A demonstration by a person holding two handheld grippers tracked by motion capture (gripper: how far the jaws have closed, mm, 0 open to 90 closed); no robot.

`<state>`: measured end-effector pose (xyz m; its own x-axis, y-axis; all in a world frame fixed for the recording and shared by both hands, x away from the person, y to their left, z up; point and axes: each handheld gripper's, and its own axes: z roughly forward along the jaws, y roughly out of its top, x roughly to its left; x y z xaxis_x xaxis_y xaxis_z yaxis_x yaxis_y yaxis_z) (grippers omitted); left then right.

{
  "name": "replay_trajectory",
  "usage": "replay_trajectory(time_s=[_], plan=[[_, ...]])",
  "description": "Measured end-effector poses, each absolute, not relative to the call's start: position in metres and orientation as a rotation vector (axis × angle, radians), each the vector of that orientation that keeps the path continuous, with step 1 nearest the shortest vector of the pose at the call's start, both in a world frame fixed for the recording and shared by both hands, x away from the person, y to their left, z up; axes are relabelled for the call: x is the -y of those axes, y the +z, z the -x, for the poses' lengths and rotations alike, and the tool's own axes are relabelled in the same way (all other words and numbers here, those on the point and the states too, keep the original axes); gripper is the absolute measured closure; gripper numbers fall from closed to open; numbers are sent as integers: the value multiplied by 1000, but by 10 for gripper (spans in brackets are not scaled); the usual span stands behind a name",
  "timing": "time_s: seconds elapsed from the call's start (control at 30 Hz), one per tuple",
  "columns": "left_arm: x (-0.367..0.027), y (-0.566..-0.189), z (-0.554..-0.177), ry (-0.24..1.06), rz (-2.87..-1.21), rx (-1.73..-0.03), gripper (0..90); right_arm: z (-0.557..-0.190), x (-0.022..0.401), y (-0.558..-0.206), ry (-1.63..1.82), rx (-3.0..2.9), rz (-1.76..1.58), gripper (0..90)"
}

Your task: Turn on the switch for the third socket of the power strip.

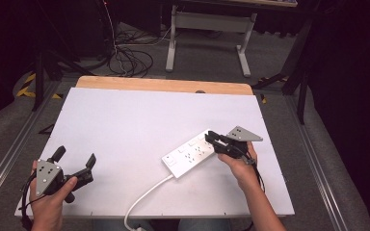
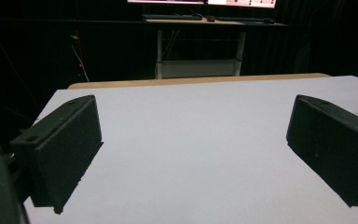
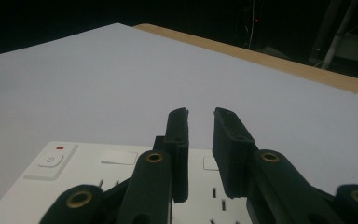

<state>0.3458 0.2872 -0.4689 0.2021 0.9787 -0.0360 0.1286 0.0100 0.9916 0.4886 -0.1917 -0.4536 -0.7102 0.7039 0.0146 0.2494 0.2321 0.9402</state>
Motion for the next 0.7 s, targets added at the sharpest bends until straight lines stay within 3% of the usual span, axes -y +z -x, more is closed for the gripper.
replay_trajectory(time_s=[0.7], plan=[[-287, -469, -346, 974, -1376, -1155, 38, -485, 197, -451, 1528, -2108, -858, 637]])
